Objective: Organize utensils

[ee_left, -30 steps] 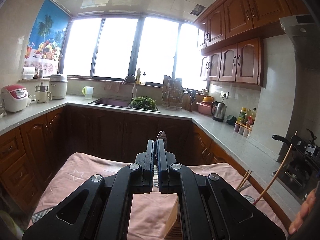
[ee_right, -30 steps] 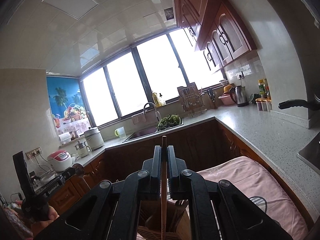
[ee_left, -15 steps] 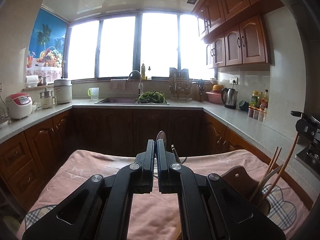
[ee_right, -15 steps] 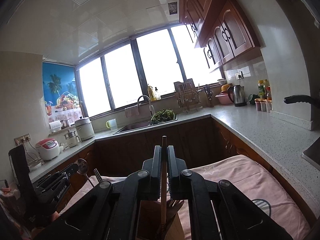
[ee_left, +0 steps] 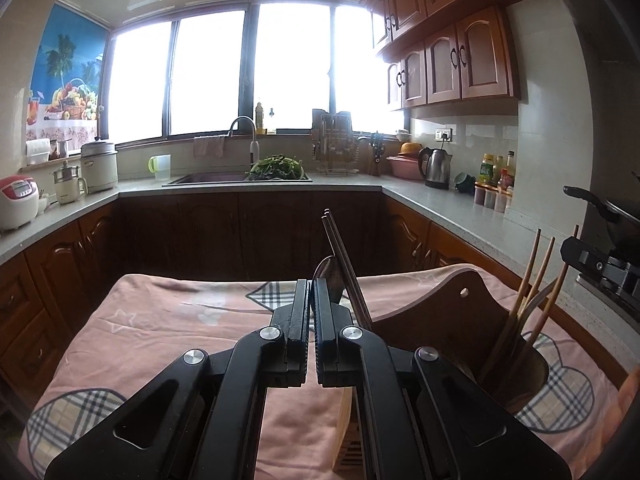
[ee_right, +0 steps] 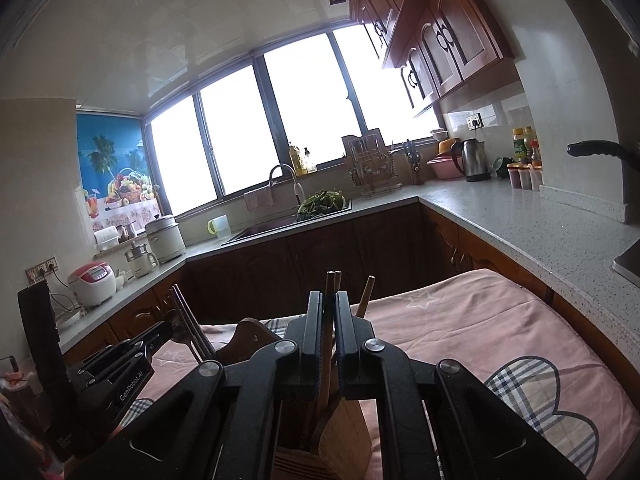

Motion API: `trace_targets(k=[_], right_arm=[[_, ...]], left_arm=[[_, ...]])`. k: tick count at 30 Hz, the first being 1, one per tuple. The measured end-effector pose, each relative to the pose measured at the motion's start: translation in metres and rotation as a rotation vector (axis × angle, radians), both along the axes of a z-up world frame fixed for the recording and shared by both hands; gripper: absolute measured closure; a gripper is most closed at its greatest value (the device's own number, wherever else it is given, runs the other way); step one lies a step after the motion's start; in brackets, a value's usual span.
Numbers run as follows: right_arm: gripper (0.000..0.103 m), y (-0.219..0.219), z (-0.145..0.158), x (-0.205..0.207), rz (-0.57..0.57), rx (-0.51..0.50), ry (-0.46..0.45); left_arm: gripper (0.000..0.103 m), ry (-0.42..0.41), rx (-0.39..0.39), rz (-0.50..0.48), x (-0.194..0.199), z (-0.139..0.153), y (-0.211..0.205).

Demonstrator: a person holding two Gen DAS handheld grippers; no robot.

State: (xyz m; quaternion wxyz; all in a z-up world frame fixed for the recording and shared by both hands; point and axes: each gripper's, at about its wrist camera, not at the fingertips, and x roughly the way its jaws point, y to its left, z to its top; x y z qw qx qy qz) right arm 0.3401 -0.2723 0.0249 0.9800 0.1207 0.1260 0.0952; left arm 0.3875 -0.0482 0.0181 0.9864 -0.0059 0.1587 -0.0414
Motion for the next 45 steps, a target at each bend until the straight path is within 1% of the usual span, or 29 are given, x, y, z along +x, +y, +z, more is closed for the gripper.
trace_targets(k=[7,10,13,19,24,25,26,27,28,29,30,31,33,34,35,36,37,38,39,40,41,45], right_arm=[[0.098,0.001,0.005,0.002,0.013,0.006,0.017],[0.097,0.000,0.006,0.006,0.017,0.009,0.029],[0.093,0.000,0.007,0.008,0.015,0.011,0.038],[0.093,-0.002,0.003,0.011,0.016,0.015,0.054],[0.092,-0.002,0.004,0.013,0.012,0.016,0.061],[0.091,-0.002,0.005,0.013,0.011,0.020,0.059],[0.087,-0.003,0.005,0.012,0.010,0.024,0.057],[0.084,-0.004,0.006,0.012,0.007,0.027,0.055],[0.074,-0.004,0.006,0.011,0.006,0.032,0.052],[0.067,-0.006,0.006,0.010,0.004,0.036,0.049],[0.064,-0.006,0.007,0.009,0.002,0.039,0.044],[0.061,-0.007,0.008,0.008,-0.001,0.040,0.040],[0.053,-0.010,0.009,0.006,-0.005,0.048,0.034],[0.040,-0.012,0.010,0.005,-0.005,0.059,0.031],[0.027,-0.014,0.010,0.003,-0.003,0.074,0.027],[0.023,-0.017,0.011,0.001,-0.001,0.090,0.021],[0.015,-0.020,0.013,-0.002,0.000,0.104,0.015],[0.009,-0.022,0.014,-0.005,-0.002,0.114,0.008],[0.007,-0.024,0.015,-0.008,-0.003,0.122,0.003],[0.003,-0.025,0.017,-0.010,-0.002,0.130,-0.002],[0.000,-0.027,0.018,-0.013,0.000,0.136,-0.006],[0.000,-0.030,0.018,-0.023,0.012,0.148,0.007]], left_arm=[[0.101,0.047,-0.046,-0.030,0.006,0.003,0.001],[0.101,0.055,-0.050,-0.035,0.007,0.003,0.002],[0.101,0.058,-0.058,-0.033,0.007,0.003,0.002],[0.100,0.064,-0.061,-0.037,0.008,0.002,0.003],[0.096,0.066,-0.065,-0.048,0.007,0.004,0.005],[0.091,0.065,-0.064,-0.048,0.006,0.004,0.005],[0.083,0.064,-0.065,-0.046,0.006,0.004,0.006],[0.079,0.063,-0.067,-0.042,0.005,0.004,0.007],[0.073,0.062,-0.071,-0.039,0.005,0.004,0.007],[0.070,0.060,-0.074,-0.037,0.003,0.005,0.008],[0.070,0.060,-0.075,-0.036,0.003,0.005,0.009],[0.066,0.063,-0.075,-0.036,0.003,0.005,0.009],[0.059,0.064,-0.079,-0.033,0.002,0.006,0.011],[0.052,0.064,-0.080,-0.032,0.001,0.006,0.012],[0.041,0.065,-0.081,-0.029,-0.001,0.007,0.014],[0.032,0.068,-0.083,-0.023,-0.003,0.008,0.016],[0.017,0.065,-0.089,-0.015,-0.006,0.009,0.018],[0.010,0.057,-0.098,-0.007,-0.010,0.010,0.021],[0.007,0.055,-0.105,0.000,-0.014,0.011,0.024],[0.002,0.060,-0.112,0.005,-0.016,0.012,0.028],[0.000,0.067,-0.119,0.011,-0.019,0.012,0.031],[0.000,0.103,-0.154,0.021,-0.031,0.012,0.044]])
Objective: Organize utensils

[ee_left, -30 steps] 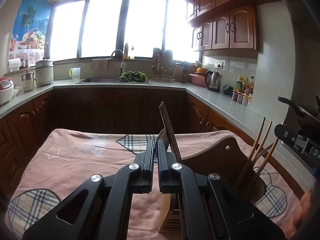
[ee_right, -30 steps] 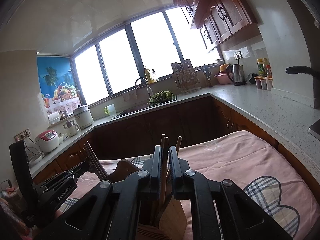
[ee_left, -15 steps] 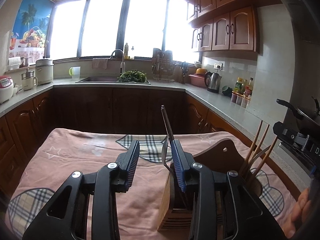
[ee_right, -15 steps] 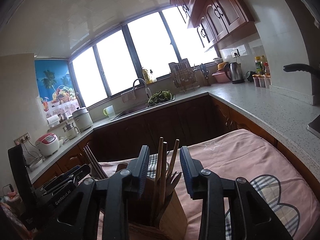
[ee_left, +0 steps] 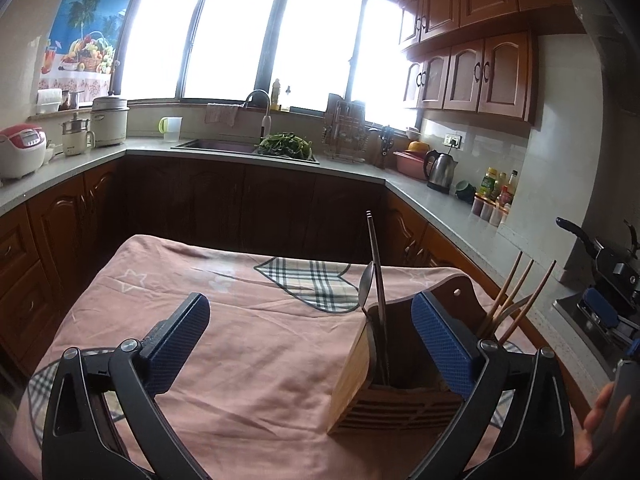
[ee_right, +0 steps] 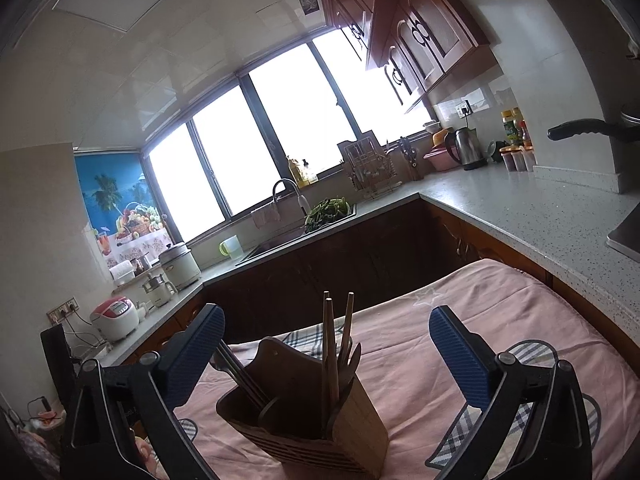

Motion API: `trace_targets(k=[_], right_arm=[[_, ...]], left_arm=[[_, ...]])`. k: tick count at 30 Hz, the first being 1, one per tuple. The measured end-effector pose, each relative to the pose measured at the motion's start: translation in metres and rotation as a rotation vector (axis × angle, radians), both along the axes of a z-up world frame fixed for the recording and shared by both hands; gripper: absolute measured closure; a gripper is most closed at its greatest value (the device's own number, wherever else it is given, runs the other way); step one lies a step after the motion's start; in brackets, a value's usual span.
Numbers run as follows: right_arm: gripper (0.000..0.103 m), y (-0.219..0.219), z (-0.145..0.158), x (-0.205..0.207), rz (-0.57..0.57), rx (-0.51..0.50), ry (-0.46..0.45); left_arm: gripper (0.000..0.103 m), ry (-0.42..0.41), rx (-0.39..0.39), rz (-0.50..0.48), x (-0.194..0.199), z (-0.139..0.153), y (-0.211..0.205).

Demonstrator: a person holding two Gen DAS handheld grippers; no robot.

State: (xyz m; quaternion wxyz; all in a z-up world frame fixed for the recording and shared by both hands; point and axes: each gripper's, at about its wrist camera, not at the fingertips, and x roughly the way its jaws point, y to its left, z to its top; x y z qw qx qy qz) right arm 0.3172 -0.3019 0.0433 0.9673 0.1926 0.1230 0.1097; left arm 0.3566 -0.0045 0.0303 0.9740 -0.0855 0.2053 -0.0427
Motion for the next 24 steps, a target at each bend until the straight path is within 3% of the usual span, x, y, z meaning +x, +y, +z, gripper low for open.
trace_targets(k=[12,24], right_arm=[[0.000,0.007,-0.002,-0.045,0.046,-0.003,0.036],[0.000,0.009,0.001,-0.113,0.086,0.021,0.059]], left_arm=[[0.000,0.047,-0.097,0.012,-0.055,0.006,0.022],[0.000,0.091,-0.099,-0.001,-0.139,0.013,0.026]])
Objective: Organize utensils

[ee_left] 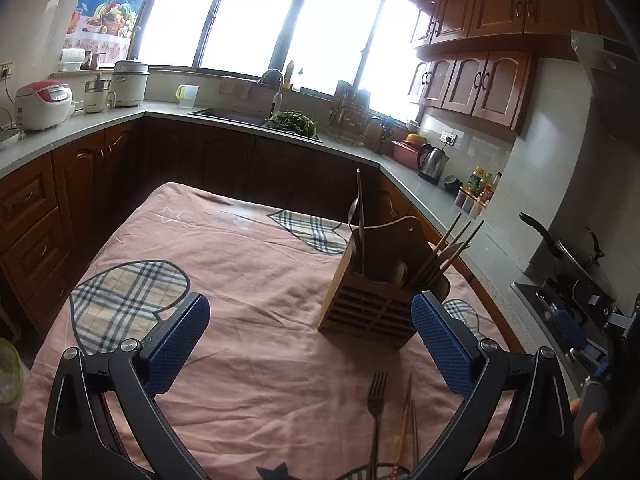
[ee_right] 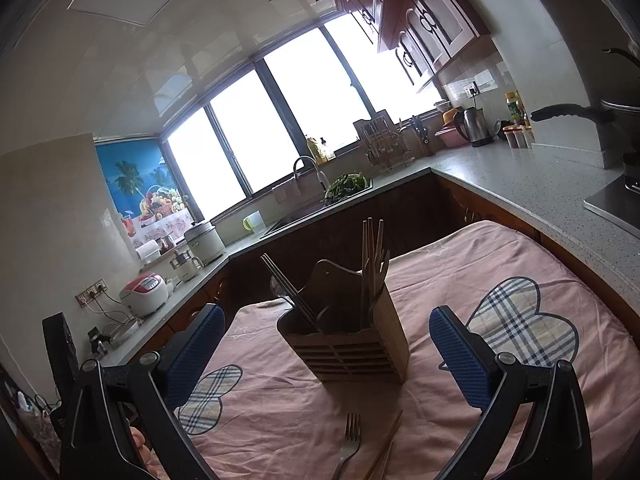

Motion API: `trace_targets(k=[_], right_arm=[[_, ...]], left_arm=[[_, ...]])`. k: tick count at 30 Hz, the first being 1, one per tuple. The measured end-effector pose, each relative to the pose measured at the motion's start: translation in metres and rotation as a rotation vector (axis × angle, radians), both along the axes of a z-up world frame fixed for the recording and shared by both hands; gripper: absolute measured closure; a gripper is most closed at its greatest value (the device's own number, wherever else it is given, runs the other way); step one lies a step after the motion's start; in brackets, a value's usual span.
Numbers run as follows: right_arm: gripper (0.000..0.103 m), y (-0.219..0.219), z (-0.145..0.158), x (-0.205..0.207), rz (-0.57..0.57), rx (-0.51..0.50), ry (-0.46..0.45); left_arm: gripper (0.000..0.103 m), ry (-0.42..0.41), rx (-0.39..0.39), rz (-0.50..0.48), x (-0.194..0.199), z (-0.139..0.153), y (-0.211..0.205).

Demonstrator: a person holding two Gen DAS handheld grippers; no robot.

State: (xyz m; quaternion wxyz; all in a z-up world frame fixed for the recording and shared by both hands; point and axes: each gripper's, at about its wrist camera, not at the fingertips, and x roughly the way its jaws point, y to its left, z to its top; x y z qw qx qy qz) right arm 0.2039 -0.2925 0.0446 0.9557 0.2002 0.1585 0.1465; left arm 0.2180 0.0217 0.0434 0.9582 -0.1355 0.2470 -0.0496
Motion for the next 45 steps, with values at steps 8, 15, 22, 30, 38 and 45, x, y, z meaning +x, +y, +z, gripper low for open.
trace_targets(k=[8,15,22,30,38,45], right_arm=[[0.000,-0.001,-0.004,-0.044,0.014,0.020,0.012],[0.000,0.002,-0.015,-0.074,0.027,0.002,0.039],[0.000,0.009,-0.032,-0.103,0.029,-0.049,0.052],[0.000,0.017,-0.049,-0.130,0.023,-0.129,0.048],[0.000,0.029,-0.043,-0.164,-0.032,-0.257,-0.056],[0.000,0.042,-0.024,-0.191,-0.067,-0.395,-0.155]], left_arm=[[0.000,0.026,-0.005,0.020,-0.049,-0.001,0.016],[0.000,0.037,-0.009,0.035,-0.080,-0.009,0.027],[0.000,0.026,0.029,0.036,-0.110,-0.017,0.024],[0.000,0.016,0.097,0.033,-0.140,-0.034,0.012],[0.000,-0.075,0.217,0.055,-0.175,-0.031,-0.007],[0.000,-0.130,0.307,0.071,-0.202,-0.020,-0.023]])
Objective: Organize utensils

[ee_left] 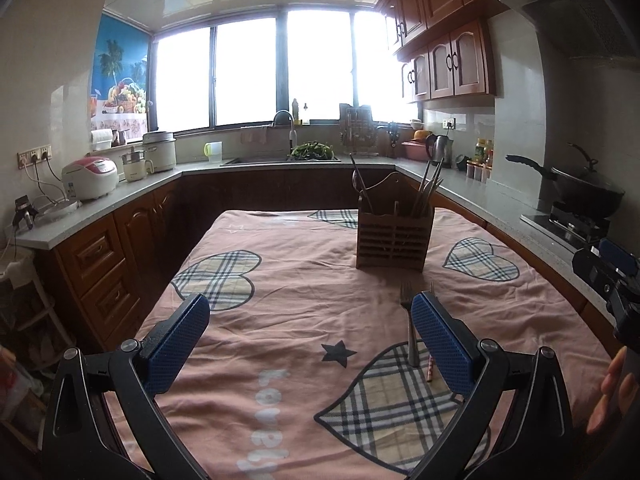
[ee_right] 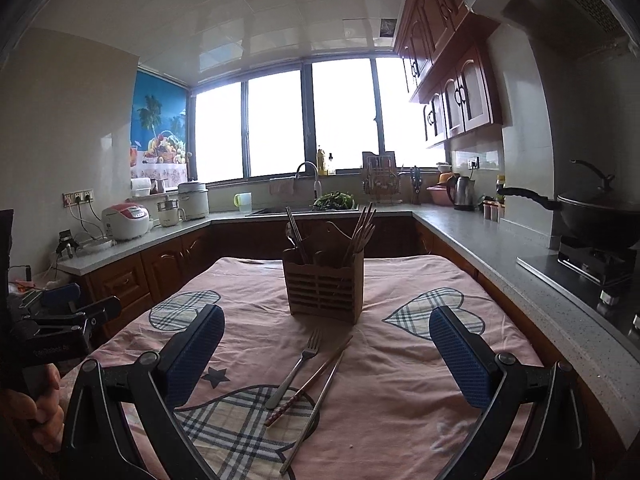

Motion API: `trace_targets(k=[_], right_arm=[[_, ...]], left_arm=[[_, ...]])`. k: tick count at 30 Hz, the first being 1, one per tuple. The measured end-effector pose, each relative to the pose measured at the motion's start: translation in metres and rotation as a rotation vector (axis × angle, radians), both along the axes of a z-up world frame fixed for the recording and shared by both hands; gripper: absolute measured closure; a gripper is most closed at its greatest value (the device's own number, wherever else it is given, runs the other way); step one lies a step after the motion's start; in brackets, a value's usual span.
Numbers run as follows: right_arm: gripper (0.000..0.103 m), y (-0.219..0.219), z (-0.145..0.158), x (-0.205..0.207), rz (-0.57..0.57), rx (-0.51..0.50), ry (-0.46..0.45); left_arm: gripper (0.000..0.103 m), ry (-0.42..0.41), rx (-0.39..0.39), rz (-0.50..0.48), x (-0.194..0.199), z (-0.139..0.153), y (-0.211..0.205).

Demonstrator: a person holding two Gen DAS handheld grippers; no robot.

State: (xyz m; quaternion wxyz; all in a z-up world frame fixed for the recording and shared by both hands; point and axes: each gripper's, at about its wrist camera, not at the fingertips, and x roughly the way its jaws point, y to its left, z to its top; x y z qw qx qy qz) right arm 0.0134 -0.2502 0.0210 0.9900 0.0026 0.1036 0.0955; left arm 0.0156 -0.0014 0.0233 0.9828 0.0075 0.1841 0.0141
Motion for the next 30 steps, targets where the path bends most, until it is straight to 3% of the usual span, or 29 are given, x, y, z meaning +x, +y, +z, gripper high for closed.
trace_targets(k=[7,12,30], right_arm=[[0.000,0.004,-0.028,-0.005,-0.033,-0.026,-0.018],[0.000,-0.006,-0.044,-0.007,-0.051,0.030,-0.026],[0.000,-0.004,-0.050,-0.011,-0.026,0.042,-0.025]], left_arm=[[0.000,0.010,0.007,0.053,-0.004,-0.024,-0.003],[0.000,-0.003,0.000,0.097,-0.005,-0.037,0.002],[0.000,-0.021,-0.005,0.111,-0.007,-0.040,0.004]])
